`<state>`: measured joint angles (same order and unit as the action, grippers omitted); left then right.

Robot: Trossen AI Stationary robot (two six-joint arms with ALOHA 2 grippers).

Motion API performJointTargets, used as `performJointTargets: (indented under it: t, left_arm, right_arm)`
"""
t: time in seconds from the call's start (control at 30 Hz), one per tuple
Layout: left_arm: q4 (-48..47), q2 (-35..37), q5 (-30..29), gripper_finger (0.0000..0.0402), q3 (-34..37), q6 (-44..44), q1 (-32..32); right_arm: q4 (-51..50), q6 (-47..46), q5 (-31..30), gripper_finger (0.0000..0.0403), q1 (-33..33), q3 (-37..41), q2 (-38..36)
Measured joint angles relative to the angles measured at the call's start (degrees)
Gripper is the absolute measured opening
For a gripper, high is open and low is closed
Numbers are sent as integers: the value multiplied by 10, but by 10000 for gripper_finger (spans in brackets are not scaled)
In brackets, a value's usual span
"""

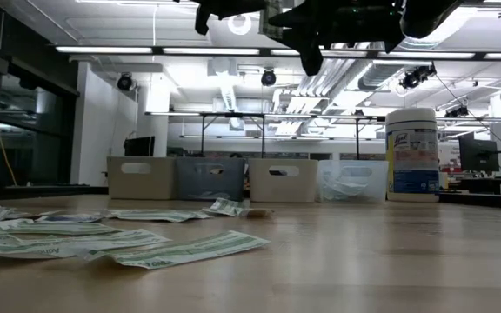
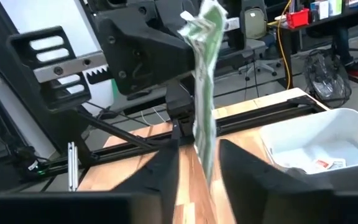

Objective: Pick & Place First Aid Supplies
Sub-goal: Put the green bandage into the transparent bin

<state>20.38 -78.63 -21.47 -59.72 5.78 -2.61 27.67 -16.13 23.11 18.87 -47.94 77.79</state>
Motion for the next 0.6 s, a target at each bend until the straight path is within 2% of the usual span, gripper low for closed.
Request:
performJointTargets:
  t: [0.17,0.23,0.47,0.6]
  left_arm:
    - [0,0,0,0,0,0,0]
    - [0,0,0,0,0,0,0]
    - [-1,0,-6,8,0,-30,0]
    - [0,0,-6,42,0,-59,0]
  right_arm:
    - [-3,3,0,27,0,0,-1]
    - [-3,3,0,7,0,0,-1]
    - [-8,1,1,3,0,0,-1]
    - [-18,1,3,2,3,0,-1]
